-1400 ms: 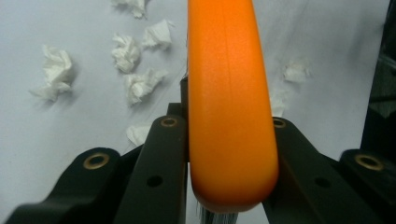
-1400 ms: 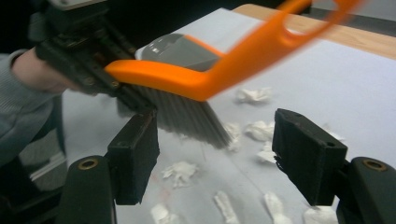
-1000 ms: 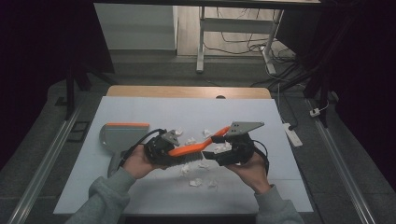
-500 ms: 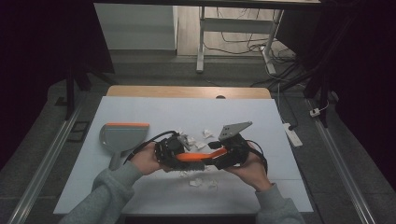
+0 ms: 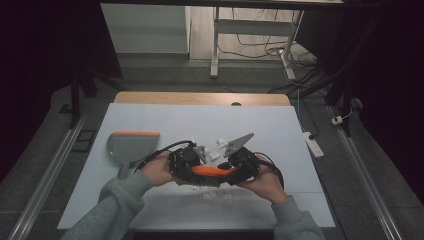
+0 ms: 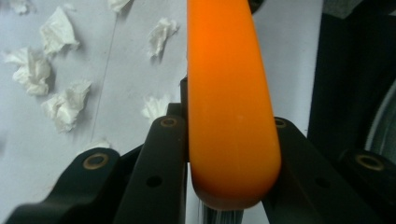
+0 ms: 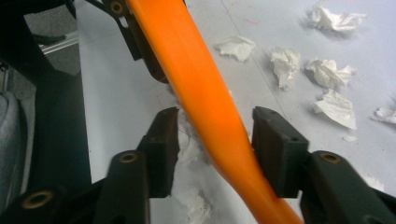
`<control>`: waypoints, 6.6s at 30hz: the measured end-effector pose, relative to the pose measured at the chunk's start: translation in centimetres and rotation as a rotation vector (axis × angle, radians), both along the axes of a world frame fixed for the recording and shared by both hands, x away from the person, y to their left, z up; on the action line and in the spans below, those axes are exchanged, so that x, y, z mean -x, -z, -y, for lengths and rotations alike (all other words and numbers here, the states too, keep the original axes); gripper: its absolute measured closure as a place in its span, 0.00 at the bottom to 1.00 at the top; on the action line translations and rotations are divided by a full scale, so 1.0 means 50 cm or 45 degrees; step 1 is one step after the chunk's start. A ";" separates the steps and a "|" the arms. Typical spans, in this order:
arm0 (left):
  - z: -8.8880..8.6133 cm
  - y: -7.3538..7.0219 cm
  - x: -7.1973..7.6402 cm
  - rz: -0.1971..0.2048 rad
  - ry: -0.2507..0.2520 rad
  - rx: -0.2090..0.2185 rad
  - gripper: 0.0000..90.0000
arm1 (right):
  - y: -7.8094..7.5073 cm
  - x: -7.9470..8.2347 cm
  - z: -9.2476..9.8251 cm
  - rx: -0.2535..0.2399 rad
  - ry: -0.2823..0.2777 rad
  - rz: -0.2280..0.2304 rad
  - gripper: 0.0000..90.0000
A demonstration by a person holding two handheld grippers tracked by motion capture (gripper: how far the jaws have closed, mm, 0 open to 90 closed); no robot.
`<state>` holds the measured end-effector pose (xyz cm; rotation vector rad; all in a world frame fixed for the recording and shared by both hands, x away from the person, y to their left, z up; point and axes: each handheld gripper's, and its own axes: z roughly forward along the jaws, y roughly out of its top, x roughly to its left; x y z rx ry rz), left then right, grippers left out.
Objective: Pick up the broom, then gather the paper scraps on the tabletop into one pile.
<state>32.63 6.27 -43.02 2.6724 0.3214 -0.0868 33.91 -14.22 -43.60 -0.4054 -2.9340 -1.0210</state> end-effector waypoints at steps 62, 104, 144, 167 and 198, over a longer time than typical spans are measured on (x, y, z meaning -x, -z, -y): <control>-0.333 0.094 0.157 0.443 -0.953 0.356 0.21 | -0.052 -0.217 0.163 0.164 0.717 0.257 0.75; -0.344 0.108 0.154 0.415 -0.960 0.364 0.22 | 0.003 -0.339 0.014 0.608 0.292 0.175 0.75; -0.343 0.101 0.157 0.430 -0.941 0.378 0.22 | -0.027 -0.236 0.021 0.566 0.413 0.169 0.75; -0.348 0.103 0.156 0.429 -0.943 0.383 0.22 | -0.044 -0.255 -0.087 0.444 0.277 0.307 0.75; -0.356 0.111 0.151 0.417 -0.957 0.380 0.22 | -0.050 -0.215 -0.117 0.491 -0.005 0.385 0.75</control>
